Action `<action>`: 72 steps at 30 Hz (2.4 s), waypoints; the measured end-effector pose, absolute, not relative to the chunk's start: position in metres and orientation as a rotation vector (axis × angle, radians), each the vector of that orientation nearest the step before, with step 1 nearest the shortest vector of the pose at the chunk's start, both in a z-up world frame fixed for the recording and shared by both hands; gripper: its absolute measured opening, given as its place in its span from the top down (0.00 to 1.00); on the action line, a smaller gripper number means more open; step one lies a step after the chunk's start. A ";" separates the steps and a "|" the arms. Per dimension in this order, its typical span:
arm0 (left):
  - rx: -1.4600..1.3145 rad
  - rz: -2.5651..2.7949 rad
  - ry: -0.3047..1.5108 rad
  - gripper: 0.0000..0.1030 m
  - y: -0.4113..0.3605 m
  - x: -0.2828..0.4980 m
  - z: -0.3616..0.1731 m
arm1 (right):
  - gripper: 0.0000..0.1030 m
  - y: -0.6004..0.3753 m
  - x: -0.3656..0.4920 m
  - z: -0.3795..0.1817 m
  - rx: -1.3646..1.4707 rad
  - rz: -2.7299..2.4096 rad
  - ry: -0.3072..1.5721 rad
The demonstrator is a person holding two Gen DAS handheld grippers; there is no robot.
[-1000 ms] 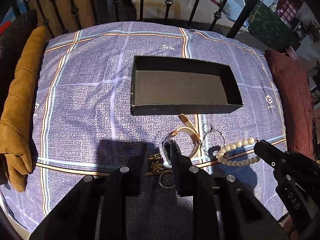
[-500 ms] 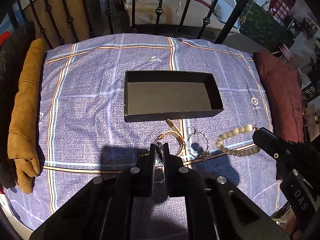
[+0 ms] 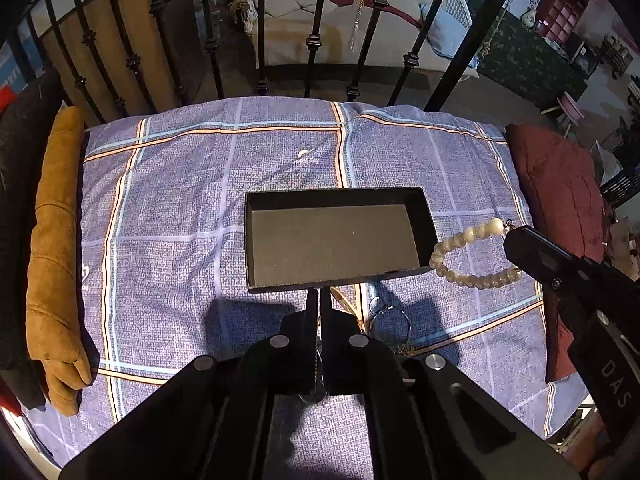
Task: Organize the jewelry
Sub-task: 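Carry the pearl bracelet into the black box and open the right tool, then grasp the cream-strap watch with the left tool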
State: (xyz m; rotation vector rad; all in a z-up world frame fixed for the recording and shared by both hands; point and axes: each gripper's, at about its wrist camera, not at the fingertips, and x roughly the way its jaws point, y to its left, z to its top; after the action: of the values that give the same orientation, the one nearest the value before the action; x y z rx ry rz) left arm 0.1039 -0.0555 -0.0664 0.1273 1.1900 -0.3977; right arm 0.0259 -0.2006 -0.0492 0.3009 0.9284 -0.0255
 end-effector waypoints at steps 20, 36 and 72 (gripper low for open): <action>0.155 -0.409 1.225 0.99 -0.080 0.164 -0.096 | 0.94 -0.215 0.094 -0.094 0.295 -0.031 1.021; 0.137 -0.320 1.213 0.35 -0.053 0.169 -0.097 | 0.43 -0.218 0.082 -0.100 0.234 -0.064 1.014; 0.262 -0.226 1.310 0.75 -0.054 0.088 -0.197 | 0.97 -0.183 0.008 -0.219 0.275 -0.092 1.199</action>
State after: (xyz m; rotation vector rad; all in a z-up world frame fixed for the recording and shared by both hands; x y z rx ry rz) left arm 0.0884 -0.0537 -0.1975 0.2625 1.3096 -0.2261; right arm 0.0076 -0.1833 -0.2187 0.2753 1.1988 -0.0921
